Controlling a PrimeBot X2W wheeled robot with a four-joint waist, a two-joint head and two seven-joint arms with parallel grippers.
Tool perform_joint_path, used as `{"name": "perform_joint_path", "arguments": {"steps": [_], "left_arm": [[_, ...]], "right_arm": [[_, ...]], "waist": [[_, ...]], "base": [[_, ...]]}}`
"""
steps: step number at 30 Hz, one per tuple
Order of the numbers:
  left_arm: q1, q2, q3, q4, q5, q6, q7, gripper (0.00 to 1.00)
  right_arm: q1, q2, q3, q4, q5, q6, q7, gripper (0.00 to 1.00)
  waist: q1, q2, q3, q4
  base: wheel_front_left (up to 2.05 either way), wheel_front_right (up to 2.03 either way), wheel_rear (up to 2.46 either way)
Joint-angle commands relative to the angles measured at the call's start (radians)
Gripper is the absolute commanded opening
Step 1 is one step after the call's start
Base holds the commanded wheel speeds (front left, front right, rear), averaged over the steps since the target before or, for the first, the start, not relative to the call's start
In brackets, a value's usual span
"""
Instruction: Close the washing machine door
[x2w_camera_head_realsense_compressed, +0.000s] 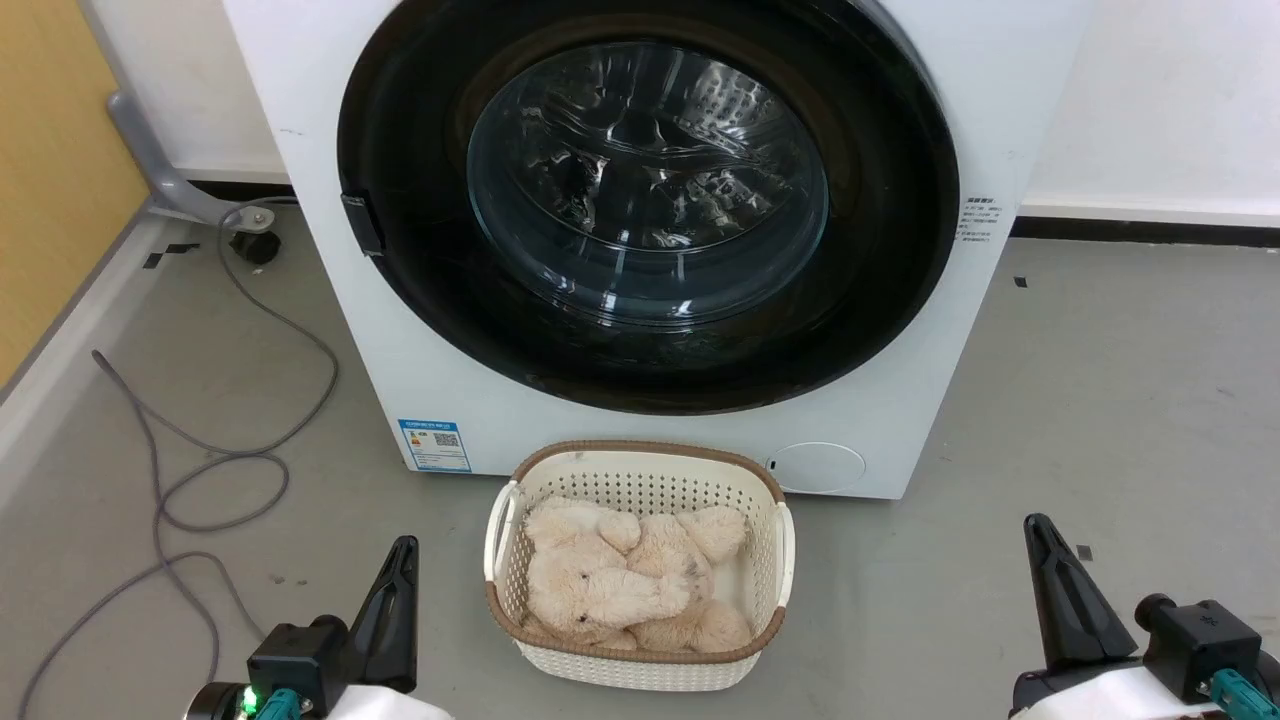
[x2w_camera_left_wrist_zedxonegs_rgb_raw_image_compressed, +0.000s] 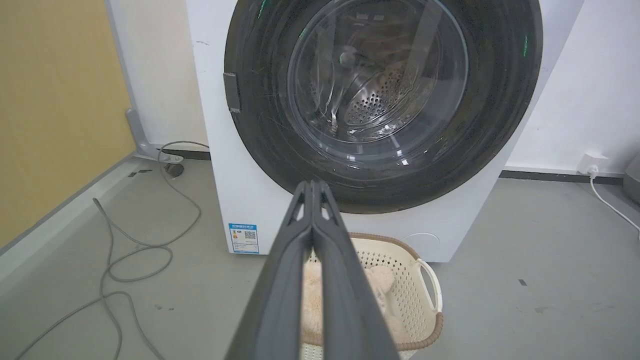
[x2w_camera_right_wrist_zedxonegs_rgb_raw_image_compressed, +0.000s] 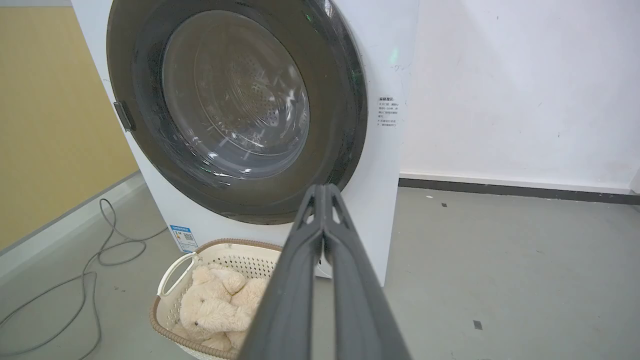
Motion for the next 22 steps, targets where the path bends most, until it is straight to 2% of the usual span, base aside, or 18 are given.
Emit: {"name": "perform_joint_path", "arguments": {"steps": [1, 22], "left_arm": [[-0.012, 0.000, 0.002, -0.006, 0.012, 0.006, 0.009, 0.00], [-0.026, 0.000, 0.007, -0.025, 0.041, 0.023, 0.053, 0.00]], "right_arm": [[-0.017, 0.001, 0.004, -0.009, -0.007, 0.000, 0.005, 0.00], [-0.028, 0.002, 0.014, -0.021, -0.030, 0.000, 0.050, 0.00]], "waist": [[-0.0001, 0.0000, 0.000, -0.001], [-0.0001, 0.0000, 0.005, -0.011]], "base": [[0.00, 0.00, 0.00], [0.00, 0.00, 0.00]]}}
